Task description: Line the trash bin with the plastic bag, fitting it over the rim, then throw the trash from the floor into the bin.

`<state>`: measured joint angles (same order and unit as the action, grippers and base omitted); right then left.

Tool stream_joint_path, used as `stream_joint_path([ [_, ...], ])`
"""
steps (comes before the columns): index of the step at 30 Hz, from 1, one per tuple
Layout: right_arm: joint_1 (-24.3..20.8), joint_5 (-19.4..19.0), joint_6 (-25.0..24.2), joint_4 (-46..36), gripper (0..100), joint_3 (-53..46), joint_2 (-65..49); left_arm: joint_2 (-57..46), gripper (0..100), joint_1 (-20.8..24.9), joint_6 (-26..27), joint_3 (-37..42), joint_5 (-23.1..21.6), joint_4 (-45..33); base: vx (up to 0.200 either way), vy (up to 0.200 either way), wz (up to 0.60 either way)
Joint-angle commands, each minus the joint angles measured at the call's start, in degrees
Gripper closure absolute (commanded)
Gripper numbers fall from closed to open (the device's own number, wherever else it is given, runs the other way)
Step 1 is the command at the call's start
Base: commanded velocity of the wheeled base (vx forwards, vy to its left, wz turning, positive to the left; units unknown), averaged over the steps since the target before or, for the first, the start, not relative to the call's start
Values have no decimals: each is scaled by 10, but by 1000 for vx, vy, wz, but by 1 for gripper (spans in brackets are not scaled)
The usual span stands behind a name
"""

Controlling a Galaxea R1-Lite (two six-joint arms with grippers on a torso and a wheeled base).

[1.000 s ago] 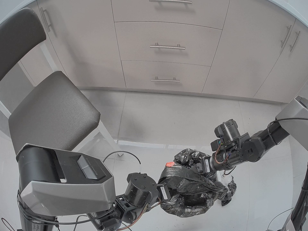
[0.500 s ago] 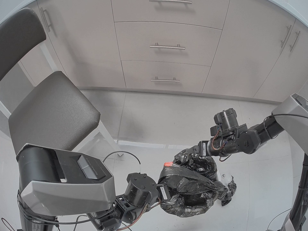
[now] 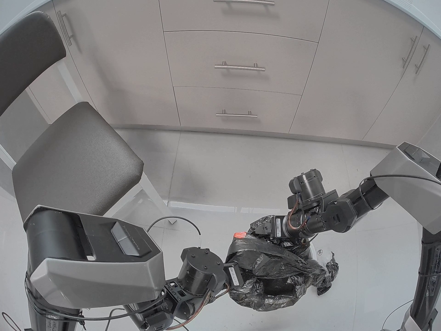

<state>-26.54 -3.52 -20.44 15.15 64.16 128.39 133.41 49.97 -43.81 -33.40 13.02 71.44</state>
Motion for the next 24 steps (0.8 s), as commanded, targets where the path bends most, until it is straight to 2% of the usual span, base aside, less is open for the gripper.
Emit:
stream_joint_path([
  [1, -12, -2, -3, 1, 0, -16, 10, 0, 100, -1, 0, 0, 1, 0, 0, 0, 0],
  [13, -11, -2, -9, 4, 0, 46, 112, 0, 100, -1, 0, 4, 1, 1, 0, 0, 0],
  [24, -7, -1, -10, 3, 0, 74, 134, 0, 100, -1, 0, 4, 1, 1, 0, 0, 0],
])
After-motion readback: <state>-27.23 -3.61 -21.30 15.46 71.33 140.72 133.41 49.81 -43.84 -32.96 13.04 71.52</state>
